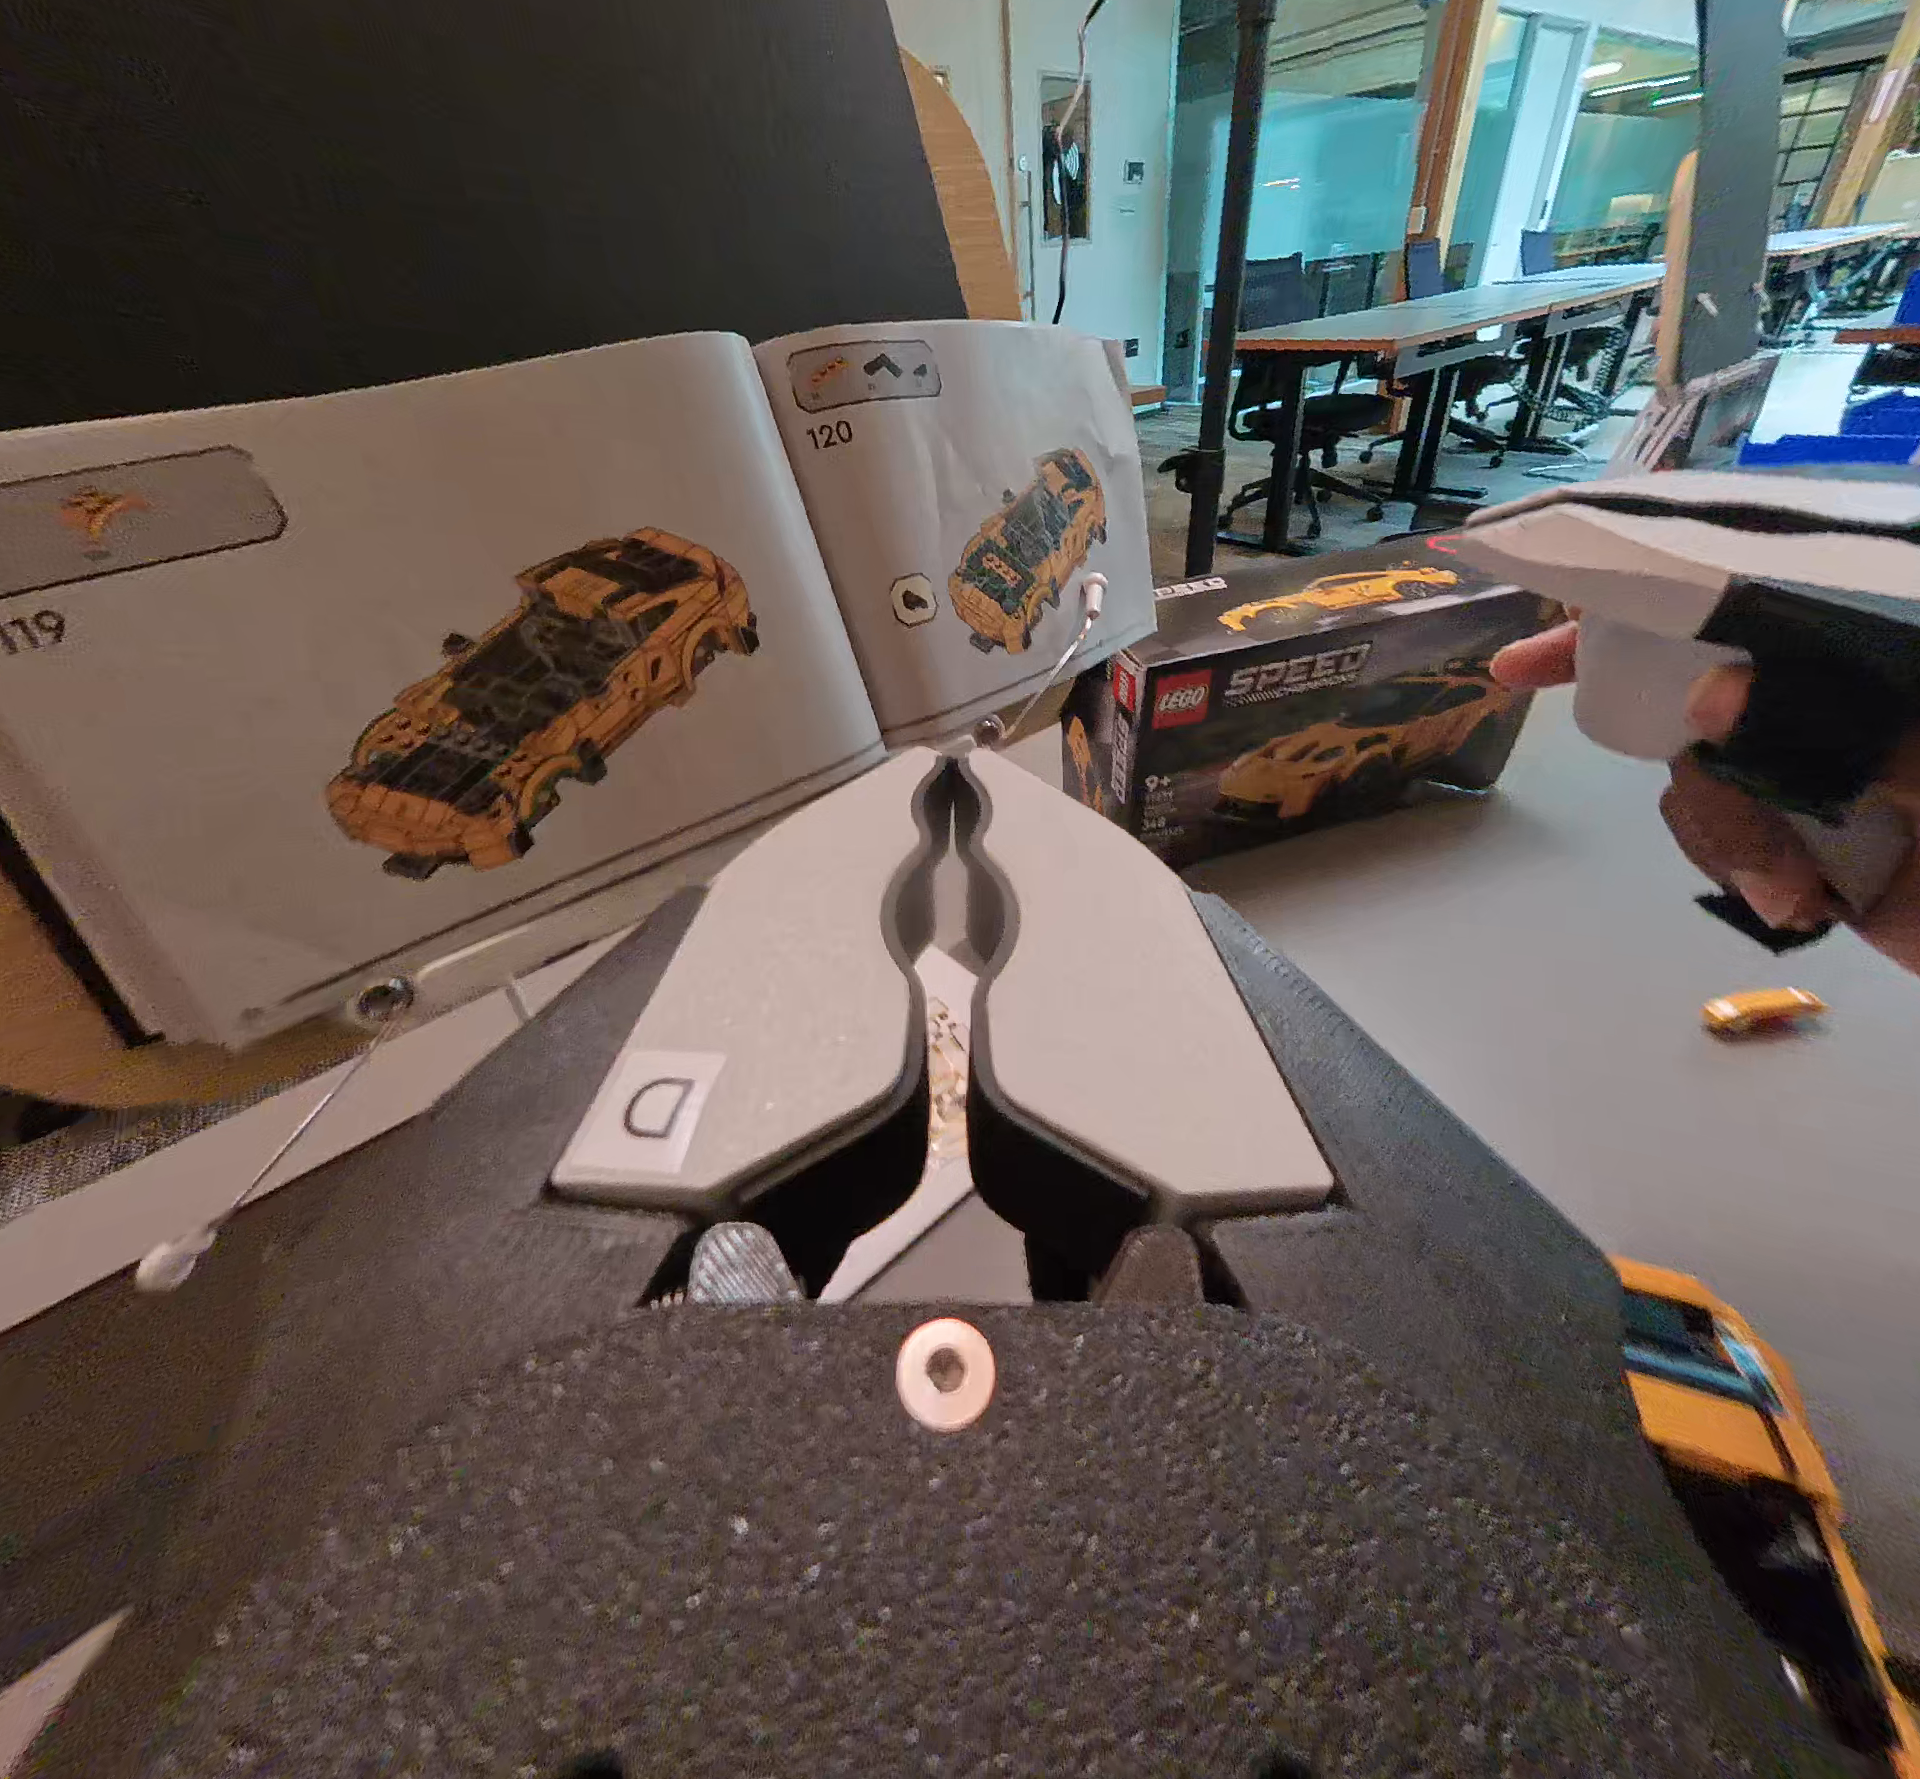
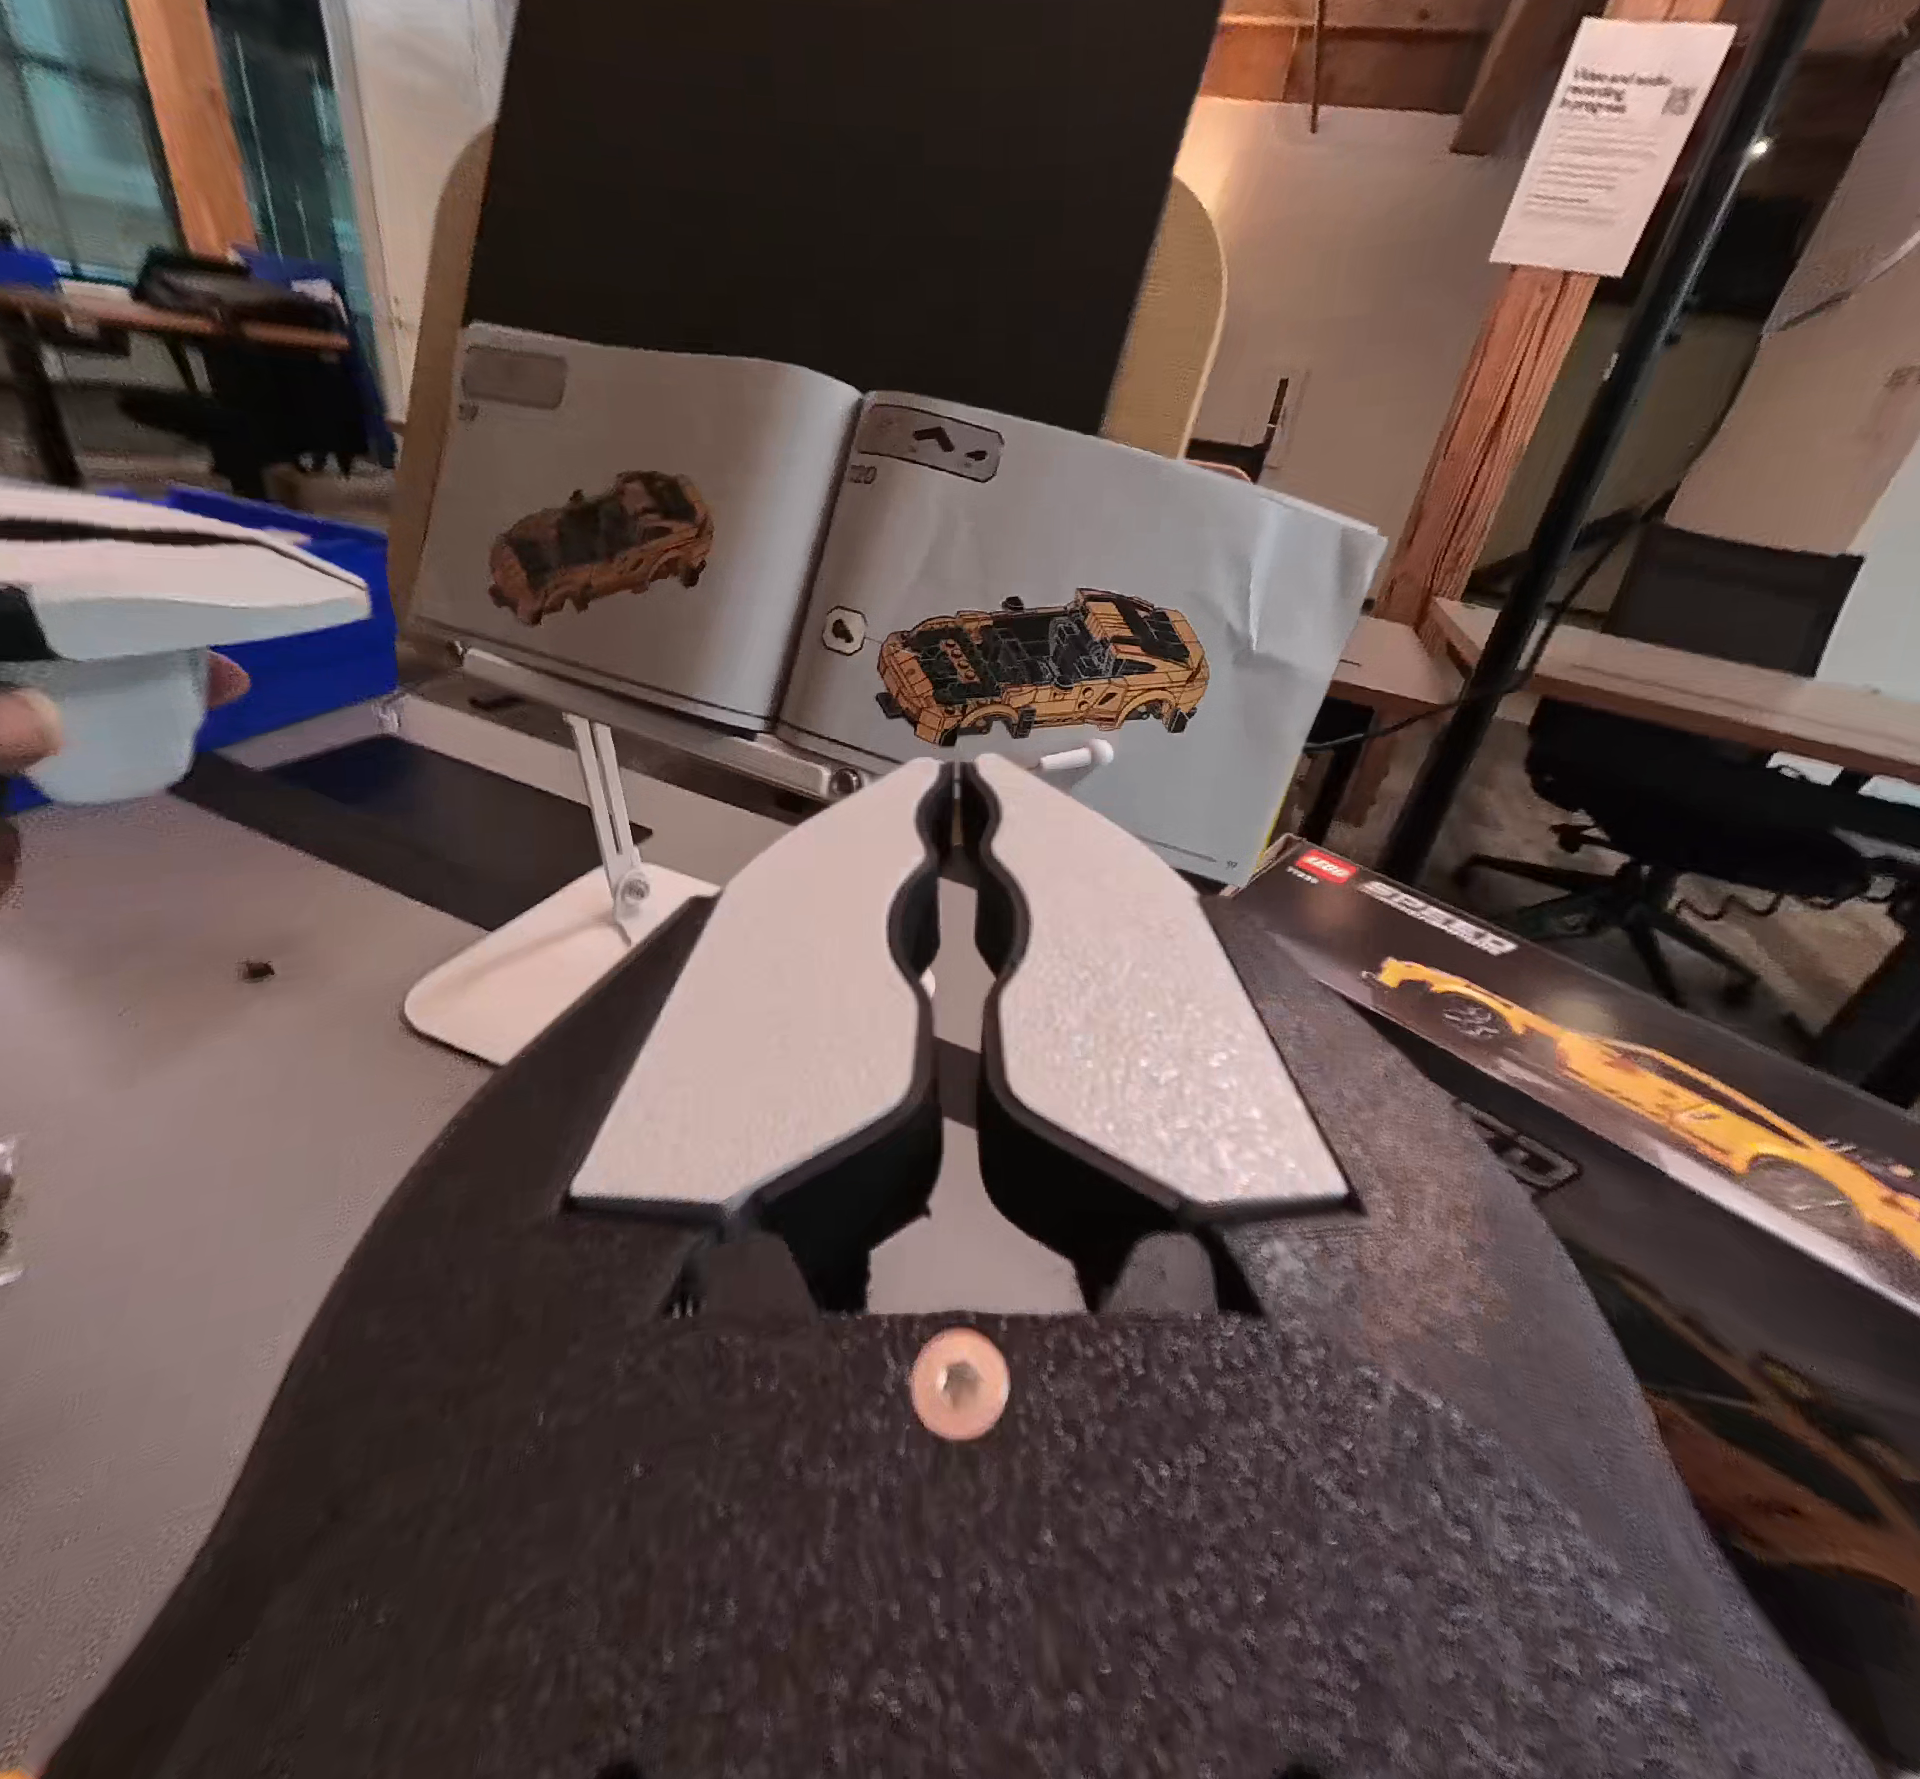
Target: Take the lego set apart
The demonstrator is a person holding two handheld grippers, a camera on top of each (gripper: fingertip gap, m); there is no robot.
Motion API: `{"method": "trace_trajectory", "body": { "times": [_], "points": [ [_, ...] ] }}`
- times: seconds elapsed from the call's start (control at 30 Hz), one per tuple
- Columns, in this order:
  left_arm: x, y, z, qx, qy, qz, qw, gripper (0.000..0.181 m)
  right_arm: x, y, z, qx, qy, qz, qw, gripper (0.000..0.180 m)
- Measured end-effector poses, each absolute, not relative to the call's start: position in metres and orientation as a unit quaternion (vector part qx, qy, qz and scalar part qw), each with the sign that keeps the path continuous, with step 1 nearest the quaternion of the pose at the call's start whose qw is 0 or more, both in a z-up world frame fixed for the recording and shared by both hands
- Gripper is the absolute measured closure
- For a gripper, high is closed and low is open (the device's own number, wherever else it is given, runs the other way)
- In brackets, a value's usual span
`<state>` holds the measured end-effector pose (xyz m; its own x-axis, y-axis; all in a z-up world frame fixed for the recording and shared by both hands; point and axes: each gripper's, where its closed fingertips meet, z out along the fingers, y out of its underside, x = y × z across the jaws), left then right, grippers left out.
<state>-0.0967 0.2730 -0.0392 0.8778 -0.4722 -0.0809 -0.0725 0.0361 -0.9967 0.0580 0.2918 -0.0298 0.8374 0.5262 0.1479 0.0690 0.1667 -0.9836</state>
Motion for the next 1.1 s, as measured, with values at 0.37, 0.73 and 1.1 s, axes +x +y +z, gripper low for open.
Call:
{"method": "trace_trajectory", "body": {
  "times": [0.37, 0.73, 1.1],
  "points": [
    [-0.127, 0.198, -0.056, -0.659, 0.151, -0.166, 0.718, 0.181, 0.010, 0.322, -0.049, -0.629, -0.268, 0.135, 0.718, 0.179],
    [-0.179, 0.223, -0.092, -0.680, 0.153, -0.018, 0.717, 0.173, -0.017, 0.390, -0.047, -0.634, -0.266, 0.109, 0.718, 0.178],
    [-0.178, 0.228, -0.106, -0.692, 0.154, -0.032, 0.704, 0.169, -0.015, 0.396, -0.034, -0.627, -0.265, 0.097, 0.726, 0.180]
  ]
}}
